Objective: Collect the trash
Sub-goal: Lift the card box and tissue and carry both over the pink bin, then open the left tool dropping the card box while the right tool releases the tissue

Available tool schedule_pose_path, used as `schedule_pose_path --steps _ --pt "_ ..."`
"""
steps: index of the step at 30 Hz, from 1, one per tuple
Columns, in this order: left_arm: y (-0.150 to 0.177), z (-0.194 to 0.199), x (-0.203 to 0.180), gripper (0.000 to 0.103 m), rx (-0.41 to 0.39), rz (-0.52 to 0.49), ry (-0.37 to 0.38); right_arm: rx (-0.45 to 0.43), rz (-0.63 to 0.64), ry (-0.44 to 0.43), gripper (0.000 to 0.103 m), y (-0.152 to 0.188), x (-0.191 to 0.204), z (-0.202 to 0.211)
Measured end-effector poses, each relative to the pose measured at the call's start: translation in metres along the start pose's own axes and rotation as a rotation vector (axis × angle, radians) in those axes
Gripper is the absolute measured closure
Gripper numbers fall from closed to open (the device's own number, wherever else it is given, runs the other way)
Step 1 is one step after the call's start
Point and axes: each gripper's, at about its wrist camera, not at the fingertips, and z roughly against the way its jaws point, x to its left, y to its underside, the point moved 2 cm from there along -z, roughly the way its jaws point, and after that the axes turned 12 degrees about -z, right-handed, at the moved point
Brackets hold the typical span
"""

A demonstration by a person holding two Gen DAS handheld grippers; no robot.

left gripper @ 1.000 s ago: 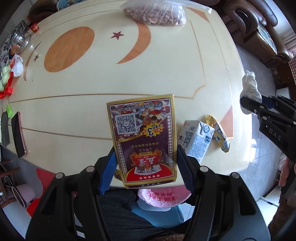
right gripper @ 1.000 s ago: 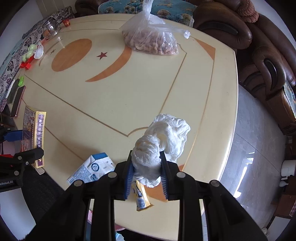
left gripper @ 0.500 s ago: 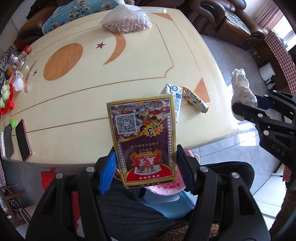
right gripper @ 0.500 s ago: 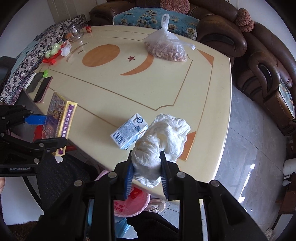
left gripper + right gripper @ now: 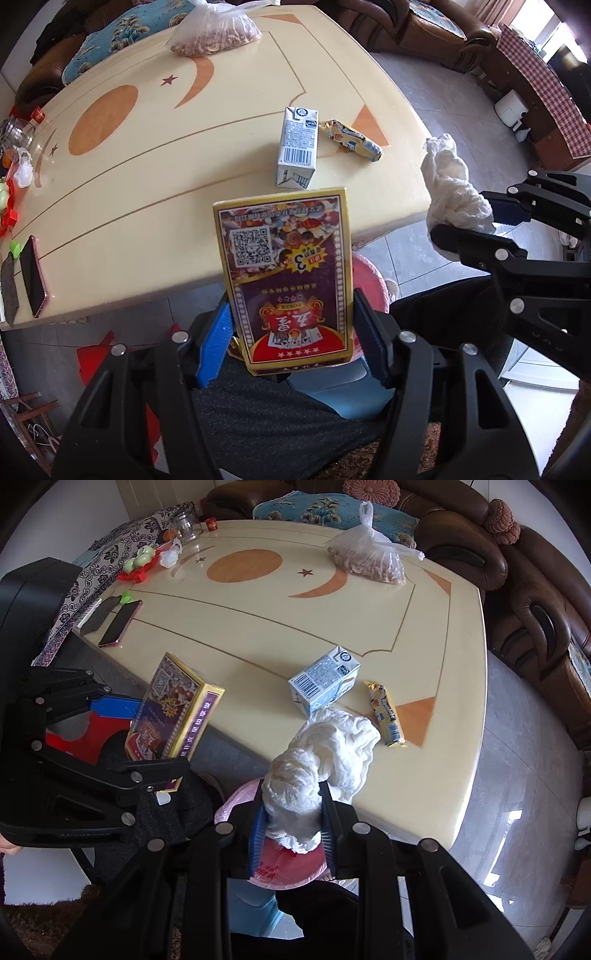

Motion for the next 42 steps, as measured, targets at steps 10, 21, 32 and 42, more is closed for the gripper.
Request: schedule_pose_path --steps 10,21,32,42 --pt "0.035 -0.030 -0.024 0.042 -0.009 -0.071 -0.042 0.017 -0.021 -0.013 0.077 0.044 0.002 -0.029" --pt "0.069 -0.078 -0.046 0.042 0.018 -0.126 -0.051 0.056 -0.091 -0.018 0.077 0.096 -0.014 -0.079" --pt "0.089 -0.141 -0.064 0.042 0.069 -0.186 -0.023 0.105 -0.161 -0.006 0.077 0.131 -0.029 -0.140" --pt "0.101 -0.215 -0.062 0.042 0.185 -0.148 0.088 0.170 -0.243 -0.019 0.077 0.152 -0.047 -0.203"
